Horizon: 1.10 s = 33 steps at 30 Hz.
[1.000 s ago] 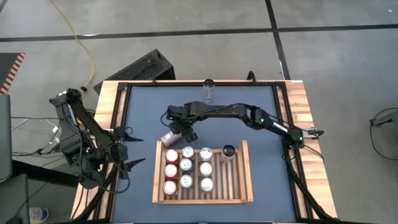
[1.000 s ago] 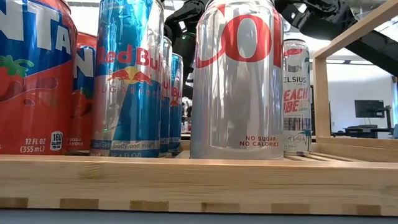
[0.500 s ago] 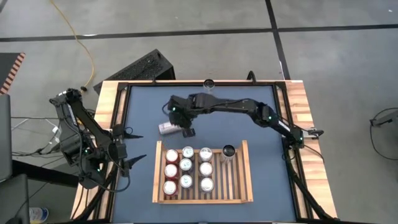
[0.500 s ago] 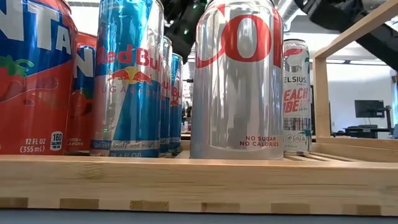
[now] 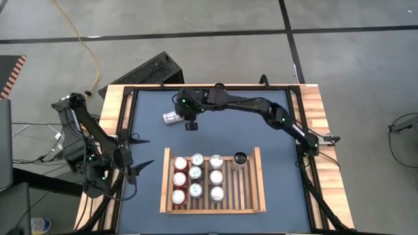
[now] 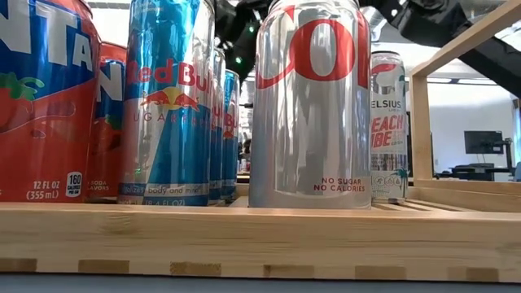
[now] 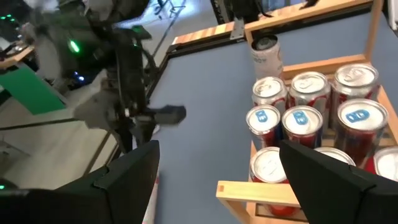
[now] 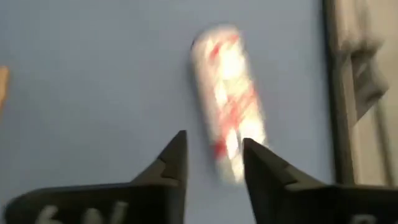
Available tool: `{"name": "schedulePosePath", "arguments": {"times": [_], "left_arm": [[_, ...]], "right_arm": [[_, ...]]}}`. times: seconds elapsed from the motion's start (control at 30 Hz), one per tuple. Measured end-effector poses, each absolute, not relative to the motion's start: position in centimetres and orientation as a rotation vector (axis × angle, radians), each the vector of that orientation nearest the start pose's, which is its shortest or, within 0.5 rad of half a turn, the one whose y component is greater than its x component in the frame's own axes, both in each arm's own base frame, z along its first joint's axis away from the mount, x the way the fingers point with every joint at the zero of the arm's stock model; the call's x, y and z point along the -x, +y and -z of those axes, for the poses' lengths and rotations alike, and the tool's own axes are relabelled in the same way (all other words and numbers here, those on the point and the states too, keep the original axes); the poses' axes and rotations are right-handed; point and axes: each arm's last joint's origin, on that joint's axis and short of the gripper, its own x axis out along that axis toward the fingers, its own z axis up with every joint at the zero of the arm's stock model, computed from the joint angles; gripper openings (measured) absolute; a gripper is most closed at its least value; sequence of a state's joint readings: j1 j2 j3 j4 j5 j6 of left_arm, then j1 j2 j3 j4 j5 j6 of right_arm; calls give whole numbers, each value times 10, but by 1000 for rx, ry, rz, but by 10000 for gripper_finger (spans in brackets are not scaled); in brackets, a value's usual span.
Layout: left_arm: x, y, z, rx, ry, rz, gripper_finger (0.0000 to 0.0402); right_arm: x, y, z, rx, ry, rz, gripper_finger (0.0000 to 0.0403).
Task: Place canned beverage on shelf
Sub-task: Put the white-pink soda can on the shelf aligned with the other white-pink soda can
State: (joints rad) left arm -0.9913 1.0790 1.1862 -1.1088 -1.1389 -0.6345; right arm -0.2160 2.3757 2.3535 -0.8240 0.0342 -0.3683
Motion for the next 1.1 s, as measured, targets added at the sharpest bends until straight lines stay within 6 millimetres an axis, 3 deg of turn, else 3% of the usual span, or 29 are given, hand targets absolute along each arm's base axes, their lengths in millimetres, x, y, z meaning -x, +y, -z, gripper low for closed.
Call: {"name": "schedulePosePath", "arguments": {"times": [0.13, 0.33, 0.53, 0.63, 0.8, 0.97, 1.1], "left_arm": [[-121, -130, -354, -246, 429, -276, 320], [-133, -118, -354, -224, 443, -365, 320], [-158, -84, -352, -264, 557, -511, 320], [-173, -52, -353, -282, 661, -582, 320], [-190, 10, -359, -199, 758, -522, 320], [-180, 83, -364, -82, 744, -542, 320], [-163, 139, -355, 80, 720, -491, 320]], "right_arm": [[-499, -122, -266, 189, 947, 111, 163], [-462, -108, -326, 263, 977, 193, 245], [-415, -104, -376, 244, 1010, 283, 261], [-389, -98, -403, 195, 983, 310, 261], [-361, -81, -426, 133, 984, 319, 260], [-341, -63, -445, 88, 941, 321, 260], [-338, -51, -446, 88, 958, 298, 260]]}}
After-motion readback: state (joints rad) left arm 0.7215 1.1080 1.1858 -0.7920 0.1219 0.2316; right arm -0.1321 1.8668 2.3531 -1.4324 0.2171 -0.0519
